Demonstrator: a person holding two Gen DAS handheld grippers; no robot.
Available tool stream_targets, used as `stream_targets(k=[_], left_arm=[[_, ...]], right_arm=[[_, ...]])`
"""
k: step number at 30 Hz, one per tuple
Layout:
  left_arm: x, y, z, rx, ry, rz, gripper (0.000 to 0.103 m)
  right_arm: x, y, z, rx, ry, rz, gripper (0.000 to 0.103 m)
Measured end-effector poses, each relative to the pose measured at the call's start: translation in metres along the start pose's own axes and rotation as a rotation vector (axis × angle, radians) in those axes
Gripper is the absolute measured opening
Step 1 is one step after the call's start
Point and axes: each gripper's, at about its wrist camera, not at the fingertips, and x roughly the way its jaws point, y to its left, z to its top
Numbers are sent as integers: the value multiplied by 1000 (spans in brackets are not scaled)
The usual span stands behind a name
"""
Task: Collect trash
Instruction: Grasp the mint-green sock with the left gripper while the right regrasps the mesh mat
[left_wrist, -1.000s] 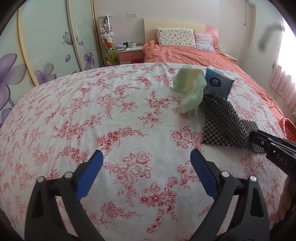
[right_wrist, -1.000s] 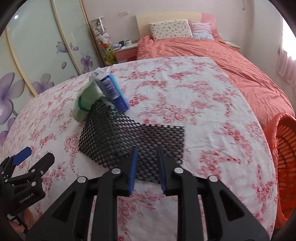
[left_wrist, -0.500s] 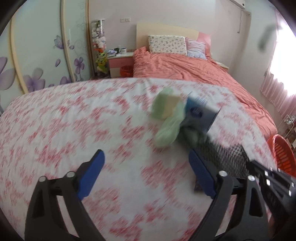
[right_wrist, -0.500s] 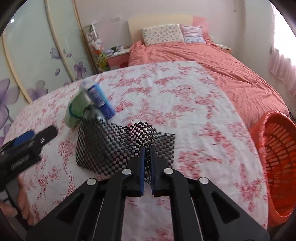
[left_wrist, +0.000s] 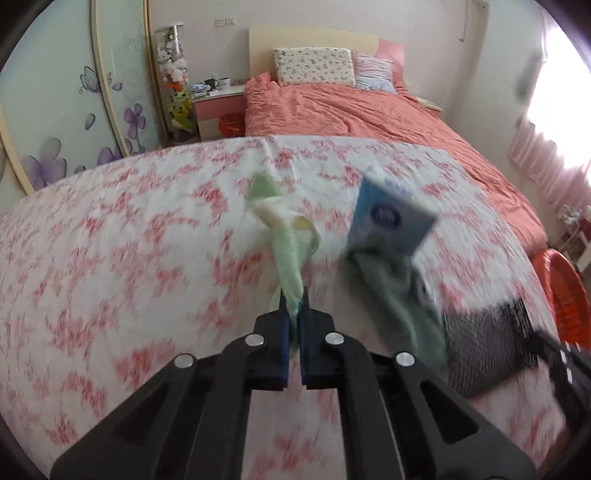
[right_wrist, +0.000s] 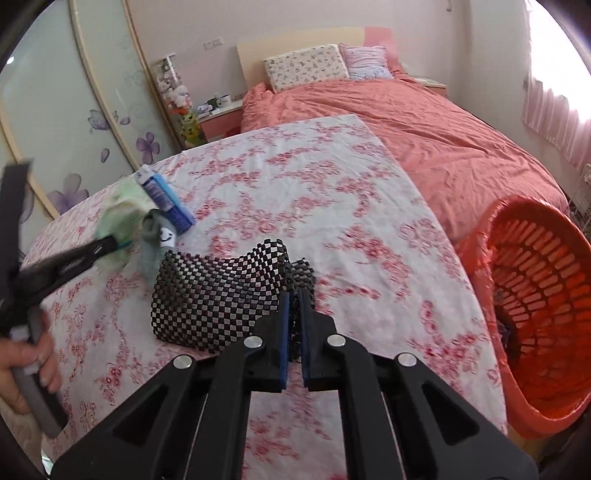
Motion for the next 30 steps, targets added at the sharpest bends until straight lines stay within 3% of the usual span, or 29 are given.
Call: stream_targets(k=[9,10,12,14,15,16,17,23,30], left_arm=[[-48,21,-64,-11,25,-101,6],[-49,22,-67,-17,30,-100,8],[-50,23,-69,-25,29,-86,23],[-48,28,-66,-50,24,-55,48],[-47,29,-65,-64,20,-51,50],[-46,30,-62,-70,19,-45,53],[-44,31,-61,-72,19,-37,57],[-28,35,-49,-92,24,29,63],[-16,39,-43,-98,37,72,63]], right_arm=[[-7,4,-7,-21,2,14,5],[-8,4,-8,-22,4,19,6],[-8,4,-8,-11,5,25,6],[-8,2,-7,15,14,45,18],[-8,2,-6,24,15,54,27],[-8,3,-5,32,13,62,46],[-7,5,-4,32,9,63,58],[11,28,0,-45,28,8,81],[26,52,-7,-151,55,-63,86]])
